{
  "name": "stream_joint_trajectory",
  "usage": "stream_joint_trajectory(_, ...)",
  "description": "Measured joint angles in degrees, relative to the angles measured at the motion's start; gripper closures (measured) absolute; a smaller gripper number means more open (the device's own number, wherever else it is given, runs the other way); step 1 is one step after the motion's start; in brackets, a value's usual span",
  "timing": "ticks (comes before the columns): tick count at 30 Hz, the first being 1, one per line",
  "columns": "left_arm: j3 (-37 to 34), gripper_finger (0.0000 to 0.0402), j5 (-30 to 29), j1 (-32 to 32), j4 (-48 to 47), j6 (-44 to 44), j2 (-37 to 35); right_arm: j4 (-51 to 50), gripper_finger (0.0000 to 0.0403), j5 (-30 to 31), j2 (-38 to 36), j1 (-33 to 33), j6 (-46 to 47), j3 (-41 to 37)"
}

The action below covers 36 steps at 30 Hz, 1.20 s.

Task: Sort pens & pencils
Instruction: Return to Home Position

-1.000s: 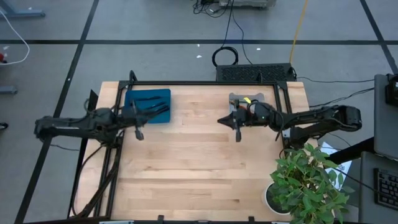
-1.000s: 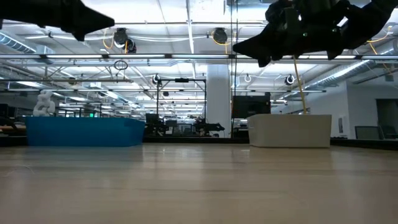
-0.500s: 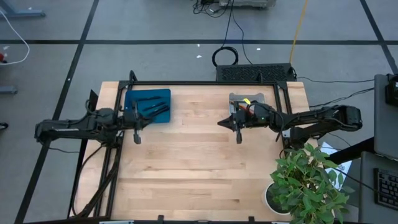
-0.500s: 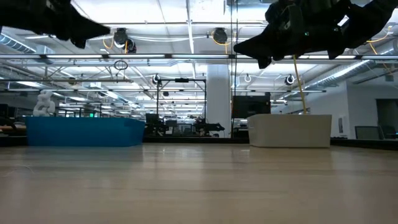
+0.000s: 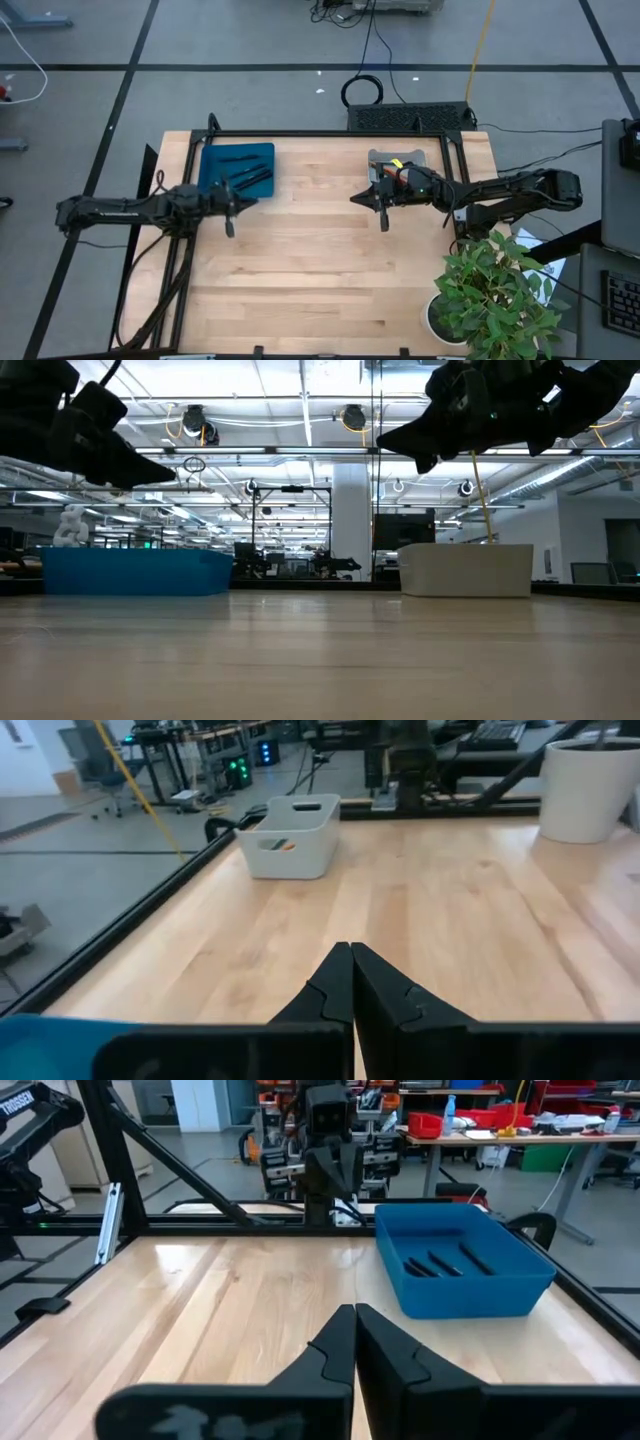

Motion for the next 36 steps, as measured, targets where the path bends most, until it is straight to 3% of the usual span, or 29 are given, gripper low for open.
stream_joint_trajectory(8,-0.4,0.0401,5.1,5.3,-7.6,-1.7,-7.7,-0.7,0.0403,0.0,0.0,0.0,0.7,0.0)
stream_joint_trajectory(13,-4.6,0.0401,6.1,6.3,-3.2,-3.6,-12.7,-0.7,0.0403,0.0,0.0,0.0,0.7,0.0)
stream_joint_trajectory(20,-4.6,0.0401,8.5,4.1,-3.6,-8.0,-12.2,-0.8,0.0403,-1.7,0.0,0.0,2.1,0.0)
stream_joint_trajectory(28,-4.6,0.0401,4.1,-2.5,-3.5,-8.4,-9.3,-4.9,0.0403,-3.0,-2.2,0.0,3.0,-0.5)
stream_joint_trajectory(36,-4.5,0.0393,3.0,-3.0,-3.4,-6.9,-9.4,3.1,0.0403,-3.0,-10.8,-3.6,6.0,-10.6)
